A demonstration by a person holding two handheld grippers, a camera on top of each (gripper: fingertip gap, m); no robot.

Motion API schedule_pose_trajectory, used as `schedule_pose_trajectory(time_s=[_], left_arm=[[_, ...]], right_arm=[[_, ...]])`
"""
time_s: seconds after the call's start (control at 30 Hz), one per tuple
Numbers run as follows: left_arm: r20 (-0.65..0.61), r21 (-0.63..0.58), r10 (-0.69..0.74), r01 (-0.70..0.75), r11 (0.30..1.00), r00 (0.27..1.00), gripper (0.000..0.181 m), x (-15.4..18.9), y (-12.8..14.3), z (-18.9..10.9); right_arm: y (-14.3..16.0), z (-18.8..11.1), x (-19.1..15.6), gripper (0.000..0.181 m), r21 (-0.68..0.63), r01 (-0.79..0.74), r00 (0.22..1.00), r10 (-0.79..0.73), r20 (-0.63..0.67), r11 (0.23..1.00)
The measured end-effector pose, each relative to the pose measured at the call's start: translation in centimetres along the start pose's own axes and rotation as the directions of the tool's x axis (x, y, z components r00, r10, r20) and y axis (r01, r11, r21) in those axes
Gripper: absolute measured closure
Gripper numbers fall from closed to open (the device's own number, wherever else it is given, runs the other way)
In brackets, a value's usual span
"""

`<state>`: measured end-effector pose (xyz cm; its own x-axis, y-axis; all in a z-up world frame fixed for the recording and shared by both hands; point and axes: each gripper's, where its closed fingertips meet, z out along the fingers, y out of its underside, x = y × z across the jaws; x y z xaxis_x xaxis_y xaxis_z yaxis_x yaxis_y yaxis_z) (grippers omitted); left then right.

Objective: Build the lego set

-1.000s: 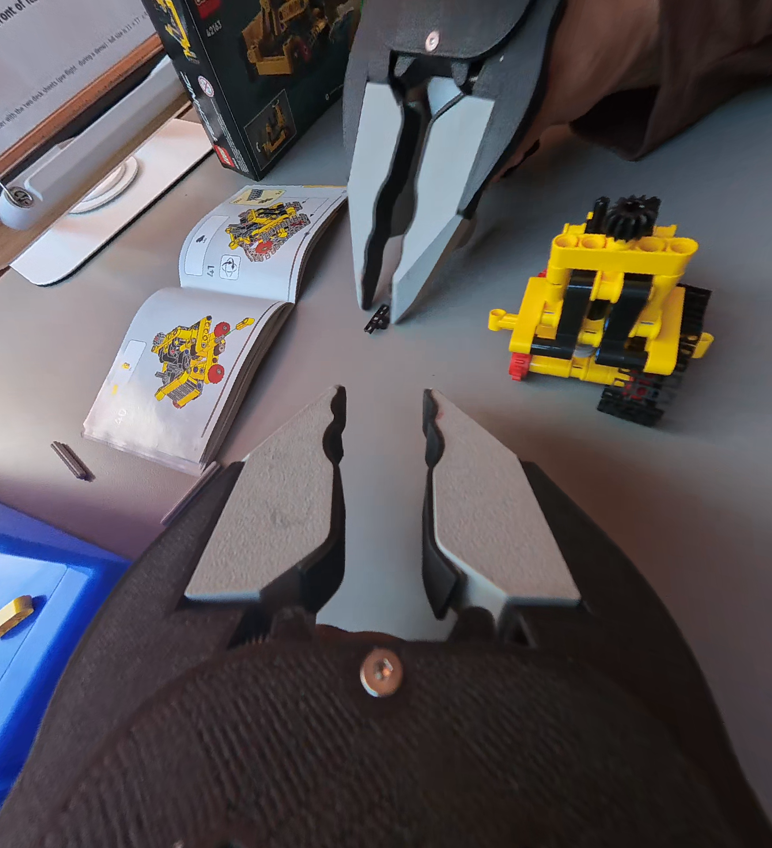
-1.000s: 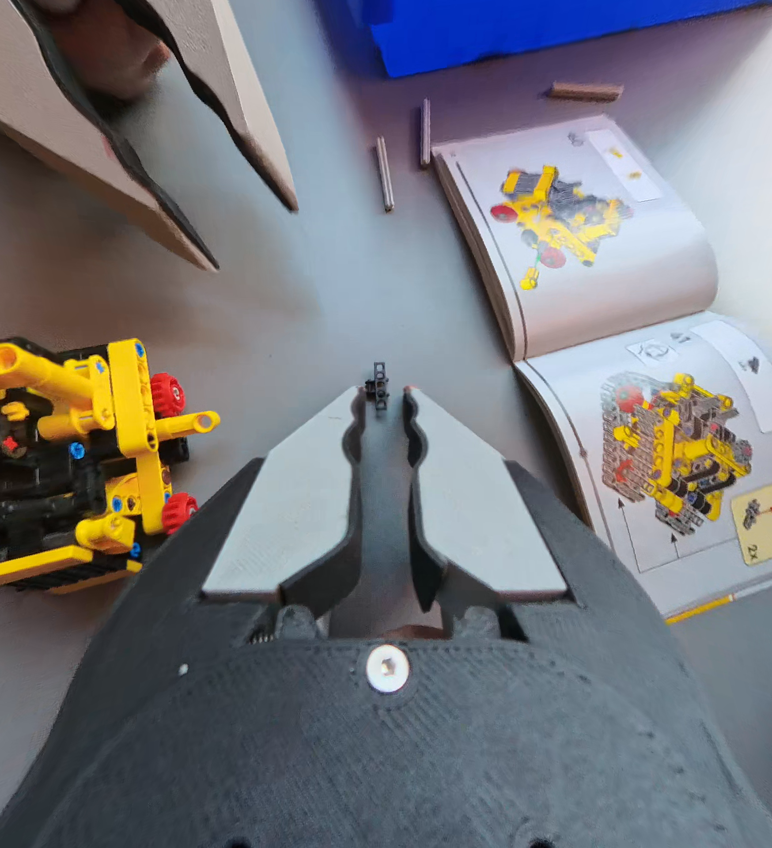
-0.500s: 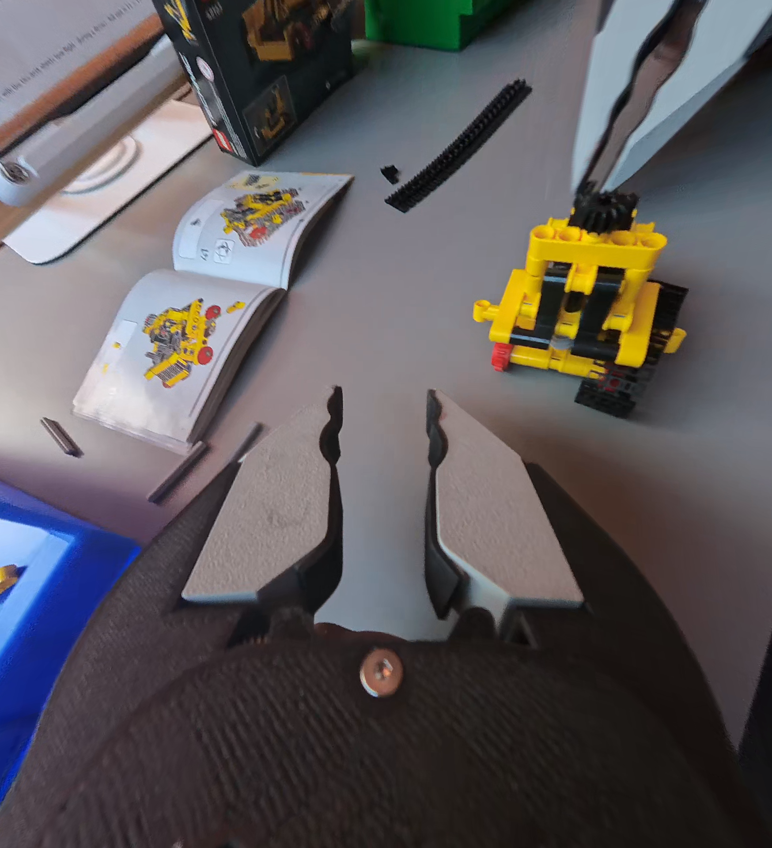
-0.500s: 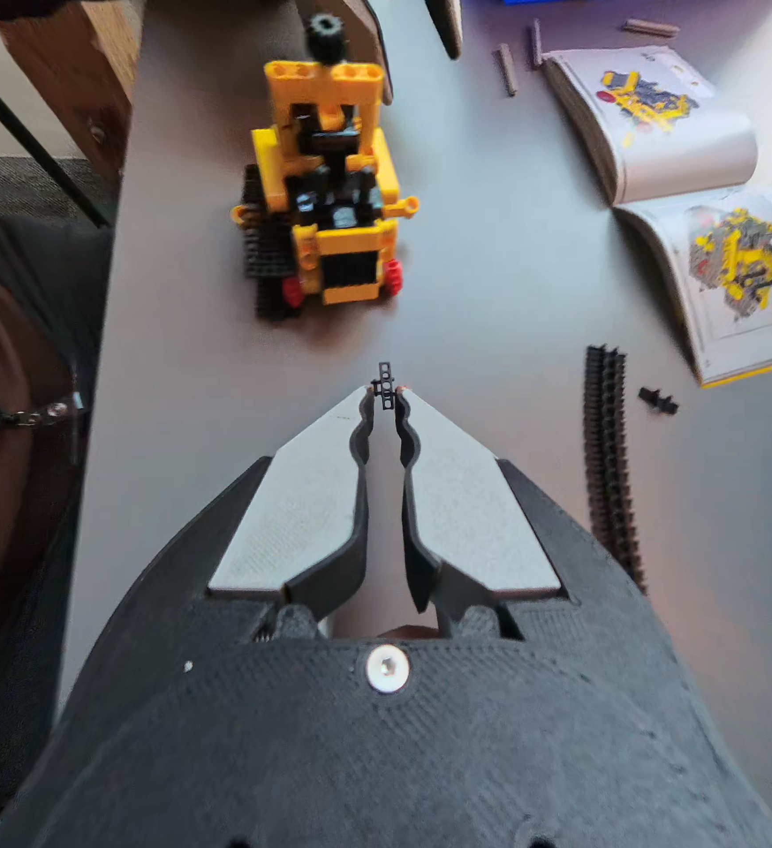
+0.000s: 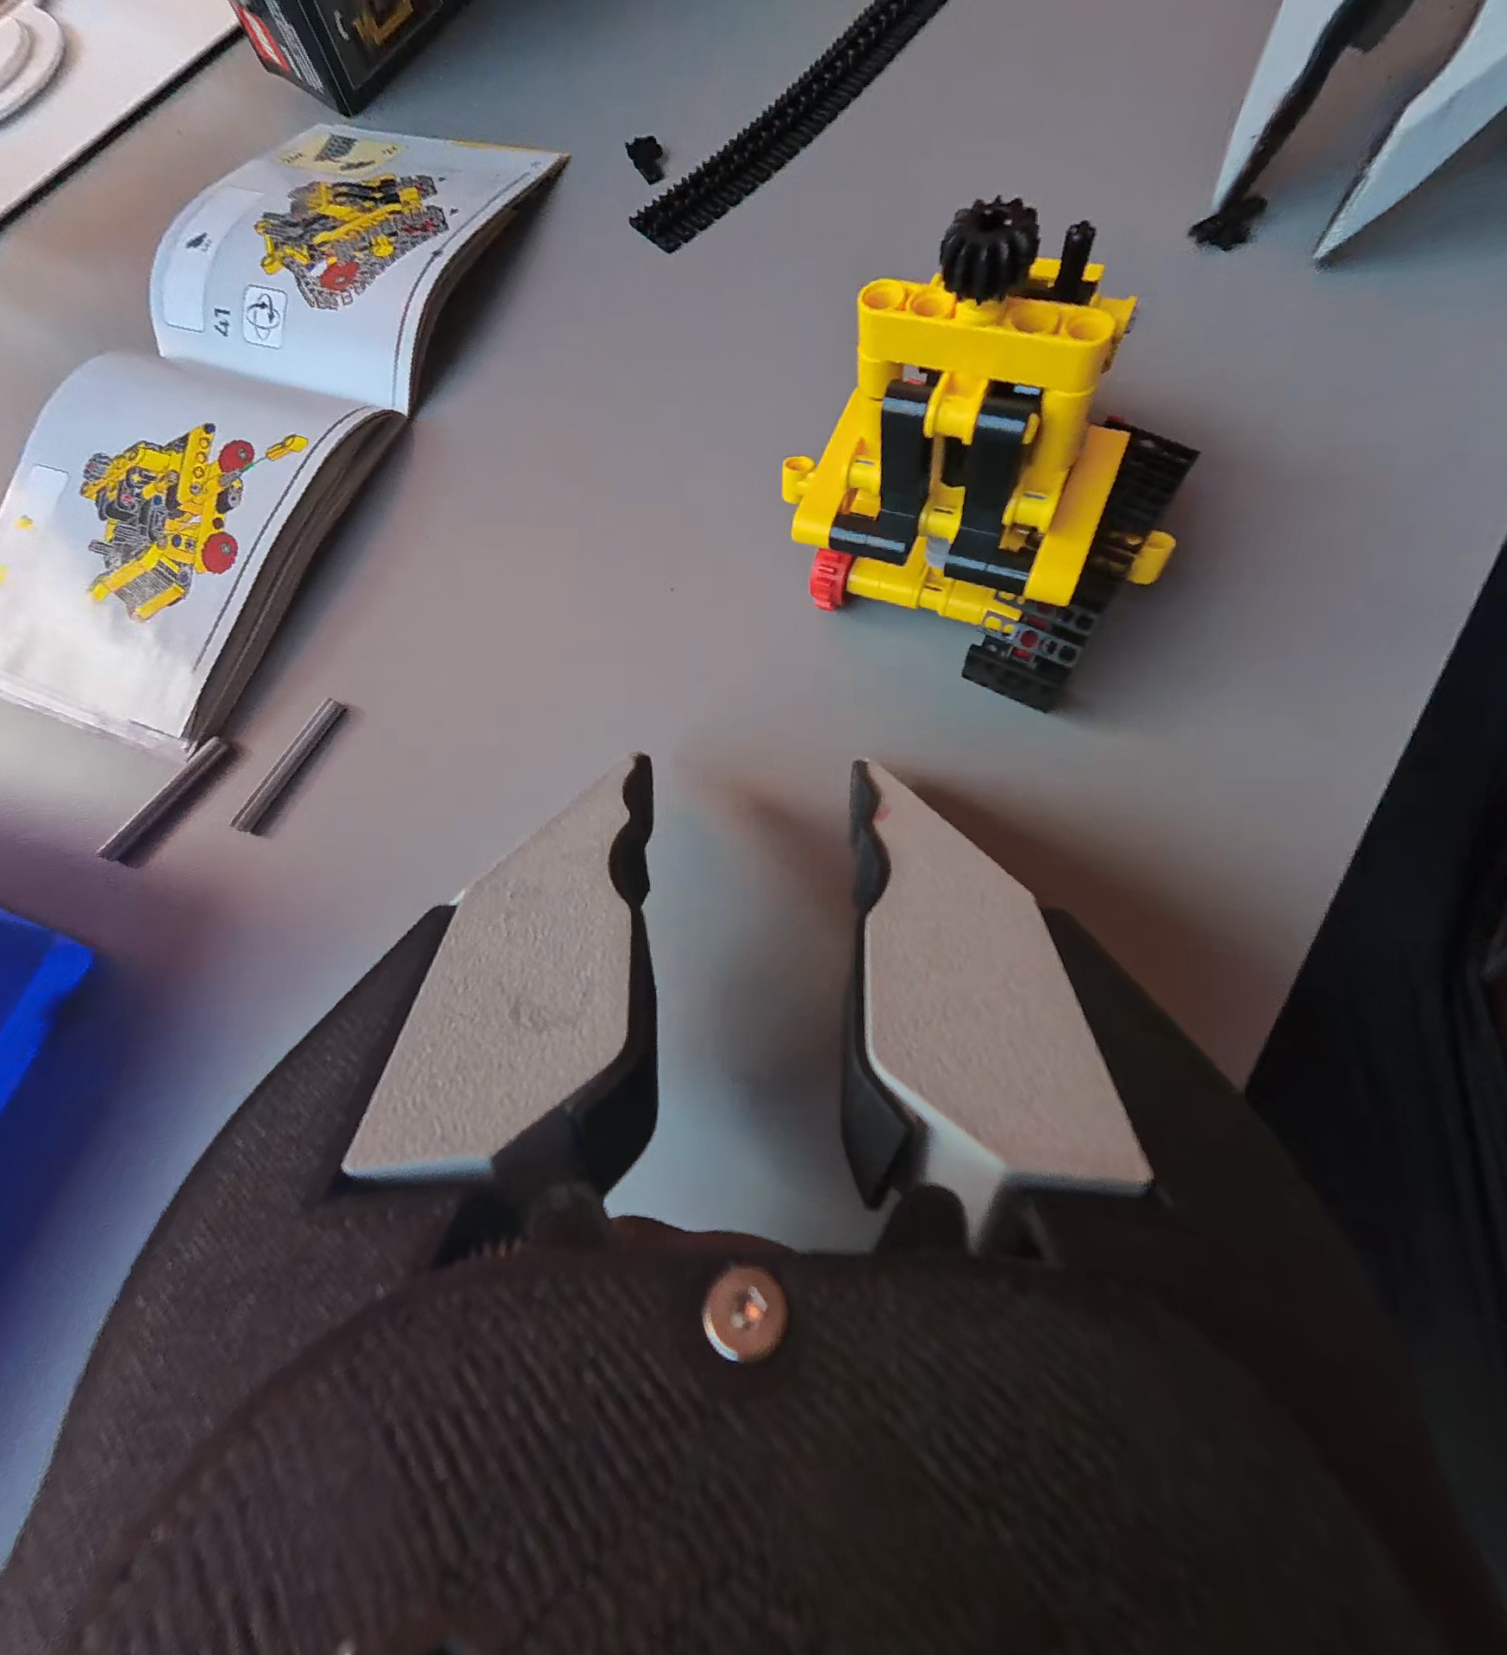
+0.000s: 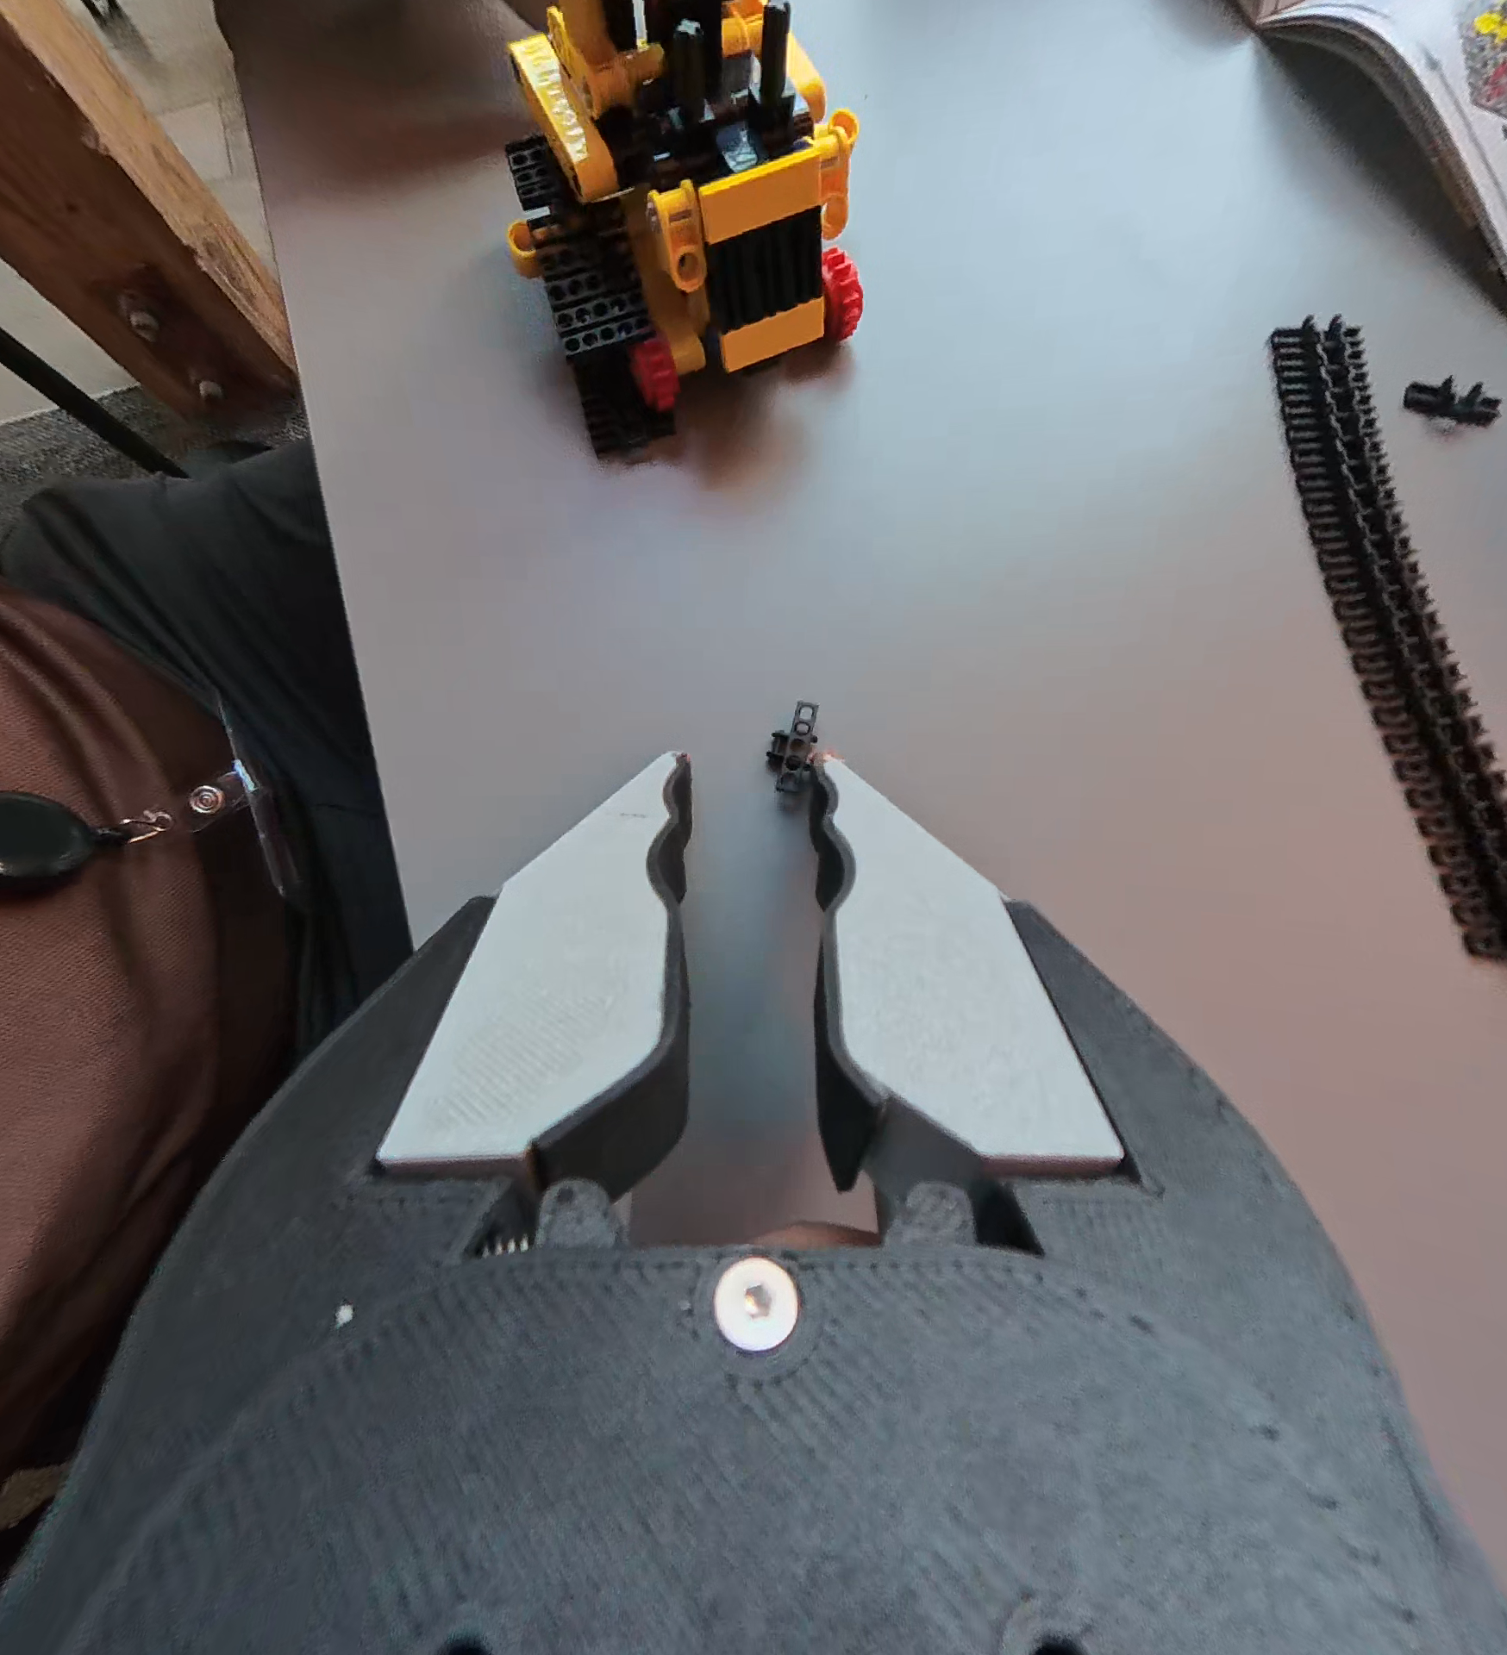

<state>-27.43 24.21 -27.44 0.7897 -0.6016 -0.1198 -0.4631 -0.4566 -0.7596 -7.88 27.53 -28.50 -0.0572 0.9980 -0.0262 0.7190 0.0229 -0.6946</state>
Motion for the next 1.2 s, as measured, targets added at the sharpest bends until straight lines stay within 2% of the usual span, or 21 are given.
schedule_pose_trajectory(time_s=[0.1, 0.23, 0.37, 0.63, 0.87, 1.03, 1.2], left_arm=[[0.001, 0.003, -0.005, 0.005, 1.0, 1.0, 0.14, -0.1, 0.0, 0.0], [0.004, 0.014, 0.004, -0.004, 1.0, 1.0, 0.141, 0.0, -0.2, -0.1], [-0.02, 0.023, 0.007, -0.006, 1.0, 1.0, 0.141, 0.3, -0.3, -0.2], [-0.029, 0.019, 0.023, -0.023, 1.0, 0.999, 0.141, 0.6, -0.2, -0.2], [-0.048, 0.018, 0.028, -0.027, 0.999, 0.998, 0.141, 0.8, -0.2, -0.1], [-0.047, 0.022, 0.034, -0.033, 0.999, 0.998, 0.141, 0.9, -0.3, -0.2], [-0.048, 0.037, 0.031, -0.03, 0.999, 0.998, 0.141, 0.9, -0.4, -0.3]], right_arm=[[0.4, -0.7, -0.6, 0.165, -0.003, -0.013, 0.999, 0.013, 0.033, 1.0], [1.4, -1.3, -1.2, 0.161, -0.046, -0.026, 0.999, 0.028, 0.036, 0.999], [1.8, -1.7, -0.6, 0.161, -0.056, -0.036, 0.999, 0.034, -0.029, 0.998], [1.4, -1.4, -0.1, 0.168, -0.028, -0.221, 0.971, 0.218, -0.095, 0.975], [1.2, -1.0, 0.1, 0.169, -0.029, -0.21, 0.967, 0.203, -0.155, 0.977], [0.4, -0.3, 0.5, 0.167, 0.013, -0.185, 0.975, 0.185, -0.124, 0.983], [0.5, -0.5, 0.6, 0.154, -0.004, -0.154, 0.978, 0.152, -0.144, 0.988]])
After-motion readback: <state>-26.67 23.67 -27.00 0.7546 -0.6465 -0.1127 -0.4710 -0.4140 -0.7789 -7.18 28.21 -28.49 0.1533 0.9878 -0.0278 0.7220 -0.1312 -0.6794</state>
